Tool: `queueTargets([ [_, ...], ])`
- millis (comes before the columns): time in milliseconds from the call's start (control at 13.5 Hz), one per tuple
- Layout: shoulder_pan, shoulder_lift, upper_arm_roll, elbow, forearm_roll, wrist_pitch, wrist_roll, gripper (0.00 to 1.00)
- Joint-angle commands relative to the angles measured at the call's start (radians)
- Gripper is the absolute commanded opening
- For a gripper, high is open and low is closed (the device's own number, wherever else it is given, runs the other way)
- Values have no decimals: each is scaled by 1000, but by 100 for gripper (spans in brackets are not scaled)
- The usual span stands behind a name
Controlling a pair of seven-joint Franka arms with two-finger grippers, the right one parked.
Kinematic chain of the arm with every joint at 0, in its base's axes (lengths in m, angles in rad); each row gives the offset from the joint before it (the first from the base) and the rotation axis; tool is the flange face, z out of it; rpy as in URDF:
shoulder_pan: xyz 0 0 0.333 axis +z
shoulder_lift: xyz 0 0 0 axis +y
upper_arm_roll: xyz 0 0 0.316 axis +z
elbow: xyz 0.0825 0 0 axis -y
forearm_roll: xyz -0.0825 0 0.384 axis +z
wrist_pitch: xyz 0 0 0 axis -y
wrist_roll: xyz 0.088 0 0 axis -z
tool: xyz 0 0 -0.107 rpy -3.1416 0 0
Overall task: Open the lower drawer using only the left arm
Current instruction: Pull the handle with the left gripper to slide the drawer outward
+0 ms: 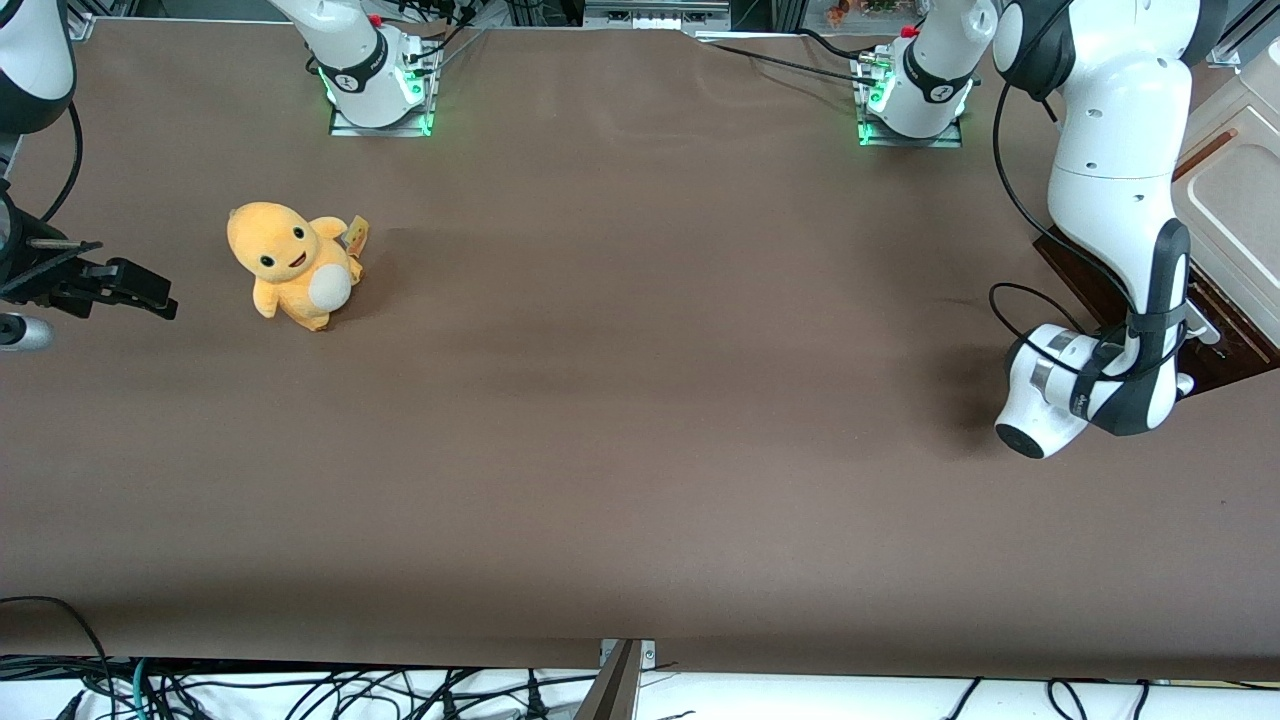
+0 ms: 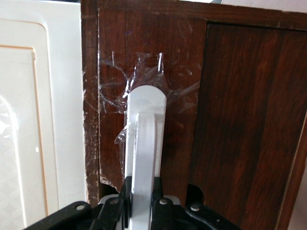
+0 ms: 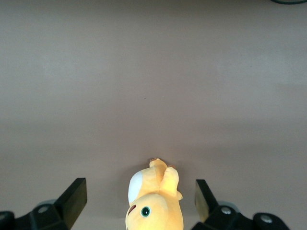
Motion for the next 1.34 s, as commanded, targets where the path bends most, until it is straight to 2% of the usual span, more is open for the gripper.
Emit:
queueTargets([
  [0,-30,56,-3,101,-1,13,-17,1],
  [1263,-72,86,-4,170,-51,-12,-16,0],
])
